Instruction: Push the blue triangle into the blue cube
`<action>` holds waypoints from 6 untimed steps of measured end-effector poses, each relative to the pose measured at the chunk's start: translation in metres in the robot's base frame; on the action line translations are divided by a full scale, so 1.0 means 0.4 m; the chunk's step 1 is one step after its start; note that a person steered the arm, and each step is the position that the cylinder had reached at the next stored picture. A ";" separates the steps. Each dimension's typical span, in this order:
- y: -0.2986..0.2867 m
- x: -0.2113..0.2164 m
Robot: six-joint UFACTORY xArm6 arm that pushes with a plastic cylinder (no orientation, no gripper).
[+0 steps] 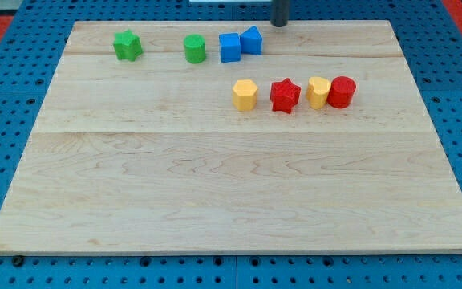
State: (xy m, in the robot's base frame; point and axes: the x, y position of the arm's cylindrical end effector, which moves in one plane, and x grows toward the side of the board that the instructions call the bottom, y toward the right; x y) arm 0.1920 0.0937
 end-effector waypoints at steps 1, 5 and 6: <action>-0.027 0.000; -0.136 0.117; -0.164 0.097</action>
